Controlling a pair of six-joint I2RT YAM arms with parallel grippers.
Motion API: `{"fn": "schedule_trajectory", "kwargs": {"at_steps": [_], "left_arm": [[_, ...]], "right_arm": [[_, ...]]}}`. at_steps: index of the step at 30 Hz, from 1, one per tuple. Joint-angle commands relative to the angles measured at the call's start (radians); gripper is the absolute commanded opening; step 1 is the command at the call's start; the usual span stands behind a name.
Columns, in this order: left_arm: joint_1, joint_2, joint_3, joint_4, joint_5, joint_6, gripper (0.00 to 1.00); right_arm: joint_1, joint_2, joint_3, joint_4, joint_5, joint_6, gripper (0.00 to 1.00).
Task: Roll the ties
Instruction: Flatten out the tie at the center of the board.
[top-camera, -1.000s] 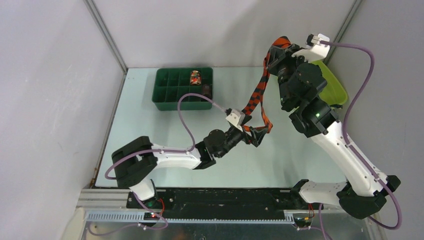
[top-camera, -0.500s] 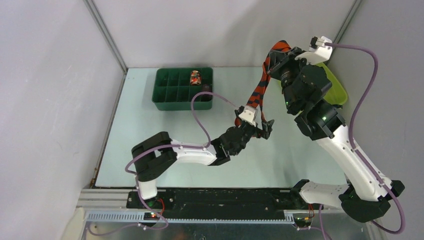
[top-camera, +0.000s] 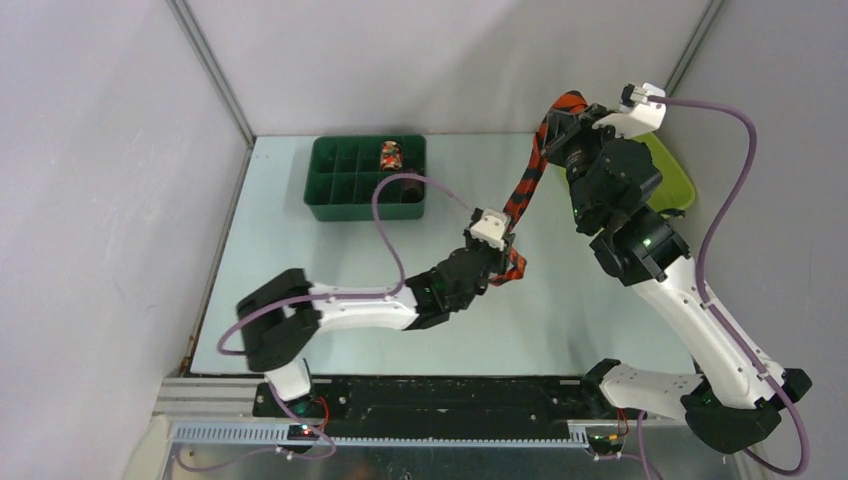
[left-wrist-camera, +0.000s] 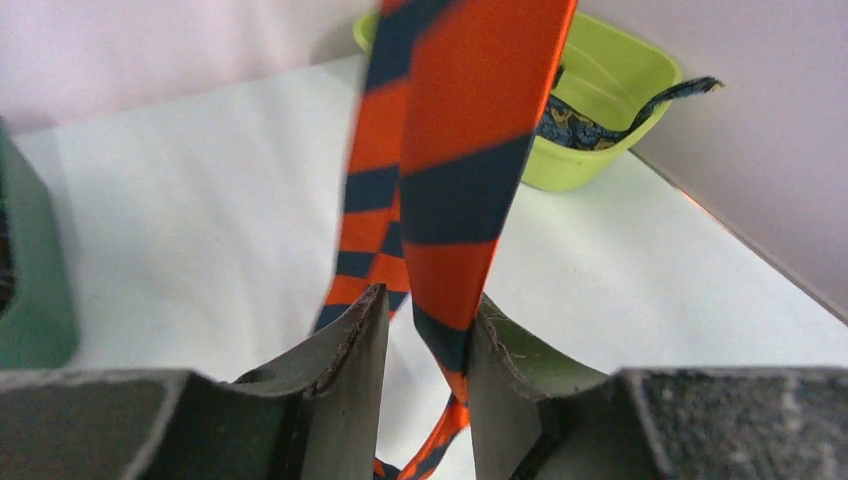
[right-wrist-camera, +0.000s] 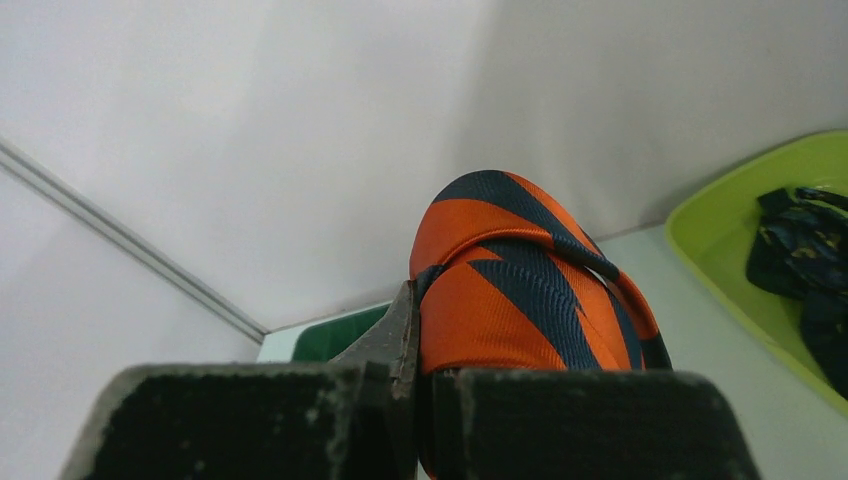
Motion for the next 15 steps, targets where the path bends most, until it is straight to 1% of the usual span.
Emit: {"fn": "schedule_trajectory", "kwargs": {"at_steps": [1, 4, 8, 10, 11, 15], "left_arm": [[-0.002, -0.219, -0.048, -0.053, -0.045, 0.058, 0.39], [0.003, -0.328, -0.065, -0.141, -0.051, 0.104, 0.39], [0.017, -0.429, -0.076, -0.227, -0.049, 0.156, 0.40], [0.028, -0.460, -0.084, -0.241, -0.081, 0.200, 0.42], [0.037, -0.467, -0.086, -0.243, -0.119, 0.217, 0.44], [0.062, -0.433, -0.082, -0.191, -0.248, 0.345, 0.46]], "right_arm": [[-0.033, -0.033, -0.029, 0.066, 0.024, -0.042, 0.00], [-0.060, -0.055, -0.058, 0.073, 0.028, -0.059, 0.00], [-0.087, -0.064, -0.065, 0.047, 0.016, -0.070, 0.00], [-0.097, -0.070, -0.070, 0.031, 0.000, -0.063, 0.00], [-0.099, -0.072, -0.072, 0.028, -0.017, -0.056, 0.00], [-0.102, -0.082, -0.086, 0.020, -0.065, -0.030, 0.00]]}}
